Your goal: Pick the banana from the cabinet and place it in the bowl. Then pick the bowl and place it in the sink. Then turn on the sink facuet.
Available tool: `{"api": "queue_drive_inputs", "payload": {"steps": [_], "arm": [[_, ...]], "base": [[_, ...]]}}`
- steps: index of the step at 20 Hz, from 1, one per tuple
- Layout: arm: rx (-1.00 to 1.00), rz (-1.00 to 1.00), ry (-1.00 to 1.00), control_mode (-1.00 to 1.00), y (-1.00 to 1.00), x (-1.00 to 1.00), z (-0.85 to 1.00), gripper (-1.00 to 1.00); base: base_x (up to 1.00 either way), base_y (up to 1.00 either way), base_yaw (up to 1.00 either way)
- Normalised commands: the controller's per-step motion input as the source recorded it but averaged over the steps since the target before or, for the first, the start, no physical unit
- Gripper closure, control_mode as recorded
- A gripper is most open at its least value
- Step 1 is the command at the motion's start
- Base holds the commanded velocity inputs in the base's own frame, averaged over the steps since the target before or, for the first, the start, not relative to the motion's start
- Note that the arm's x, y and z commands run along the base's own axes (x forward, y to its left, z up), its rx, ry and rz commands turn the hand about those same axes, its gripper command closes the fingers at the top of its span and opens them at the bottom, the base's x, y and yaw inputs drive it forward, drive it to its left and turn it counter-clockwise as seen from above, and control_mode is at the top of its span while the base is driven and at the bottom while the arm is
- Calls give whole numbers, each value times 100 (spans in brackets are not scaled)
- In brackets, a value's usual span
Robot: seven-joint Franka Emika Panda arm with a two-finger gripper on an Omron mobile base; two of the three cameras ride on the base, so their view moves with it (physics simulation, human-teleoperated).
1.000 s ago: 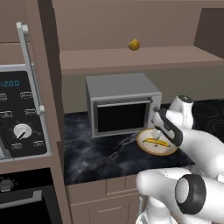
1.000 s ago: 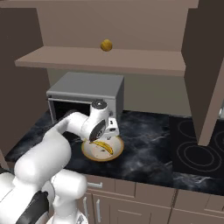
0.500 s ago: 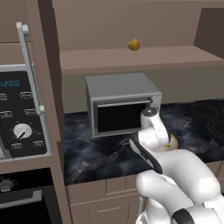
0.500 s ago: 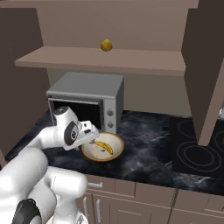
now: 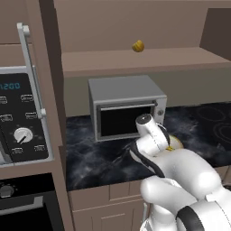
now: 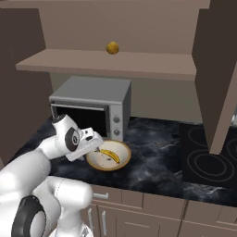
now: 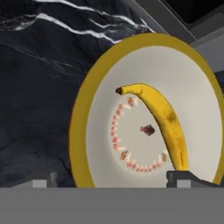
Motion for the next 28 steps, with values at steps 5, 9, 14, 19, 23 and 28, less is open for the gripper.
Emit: {"api": "queue_drive_inputs", "payload": {"steps": [5, 9, 14, 19, 23, 28], "arm": [[-1, 0, 0, -100, 0, 3, -40, -100], [2, 0, 0, -100, 0, 6, -11, -100], [0, -3, 3, -100, -5, 51, -53, -100], [-2, -1, 0, -100, -5, 43, -52, -100], [-1, 0, 0, -100, -3, 36, -41, -100], [0, 0, -1, -100, -18, -3, -23, -100]], "base": [[0, 0, 0], [0, 0, 0], [0, 0, 0], [0, 0, 0], [0, 0, 0], [0, 0, 0]]}}
